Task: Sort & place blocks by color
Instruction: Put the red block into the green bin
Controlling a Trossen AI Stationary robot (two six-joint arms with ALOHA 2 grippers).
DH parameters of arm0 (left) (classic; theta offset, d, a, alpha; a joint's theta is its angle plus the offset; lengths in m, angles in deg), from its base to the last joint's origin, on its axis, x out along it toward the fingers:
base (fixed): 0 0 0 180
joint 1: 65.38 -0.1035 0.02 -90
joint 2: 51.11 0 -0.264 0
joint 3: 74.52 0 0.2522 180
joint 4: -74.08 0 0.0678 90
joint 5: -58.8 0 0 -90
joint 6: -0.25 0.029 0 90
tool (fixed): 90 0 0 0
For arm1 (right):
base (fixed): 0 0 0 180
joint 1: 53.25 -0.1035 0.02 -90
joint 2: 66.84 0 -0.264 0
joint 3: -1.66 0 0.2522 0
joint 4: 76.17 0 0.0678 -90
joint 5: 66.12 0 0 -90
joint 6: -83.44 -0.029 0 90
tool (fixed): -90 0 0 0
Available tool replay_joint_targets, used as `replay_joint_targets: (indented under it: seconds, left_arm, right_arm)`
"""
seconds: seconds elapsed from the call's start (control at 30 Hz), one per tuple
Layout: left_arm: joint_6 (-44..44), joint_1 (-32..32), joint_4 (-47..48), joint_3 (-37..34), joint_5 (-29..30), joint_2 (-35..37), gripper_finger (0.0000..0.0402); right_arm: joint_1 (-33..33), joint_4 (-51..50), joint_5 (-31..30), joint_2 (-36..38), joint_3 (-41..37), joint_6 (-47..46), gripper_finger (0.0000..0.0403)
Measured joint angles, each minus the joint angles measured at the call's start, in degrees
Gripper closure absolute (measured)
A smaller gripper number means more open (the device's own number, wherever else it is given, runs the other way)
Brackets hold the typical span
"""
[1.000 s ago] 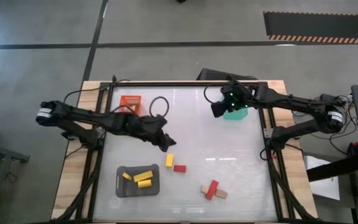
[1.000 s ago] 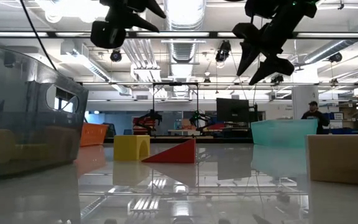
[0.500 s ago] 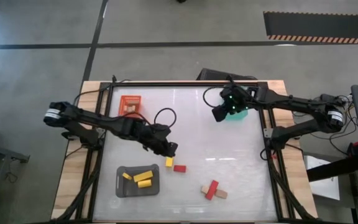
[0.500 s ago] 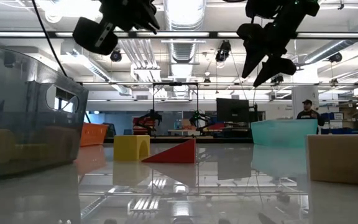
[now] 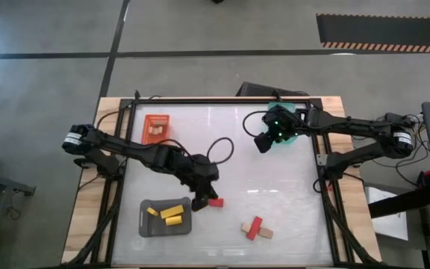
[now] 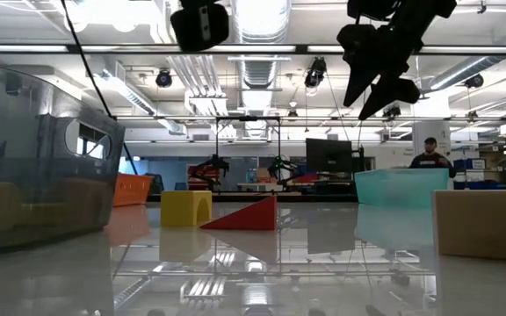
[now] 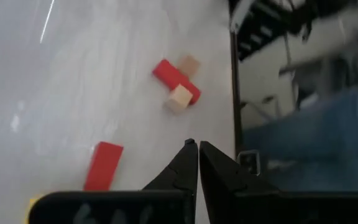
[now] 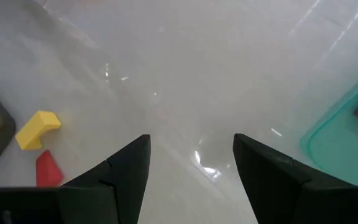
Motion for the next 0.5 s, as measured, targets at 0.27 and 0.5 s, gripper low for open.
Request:
replay_joint_targets:
  seconds: [0.27,0.5]
  left_arm:
    - [10.70,1.51,0.00,-2.49,-0.57,-2.46,0.0401]
    - [17.36,1.62,-0.18,-2.69,-3.65,-5.36,0.0377]
  right_arm:
    - [-1.05,-0.01,-0.01,0.26,0.00,0.00,0.0184]
    - [-1.58,0.22,-0.04,0.37,-0.01,-0.61,0.0184]
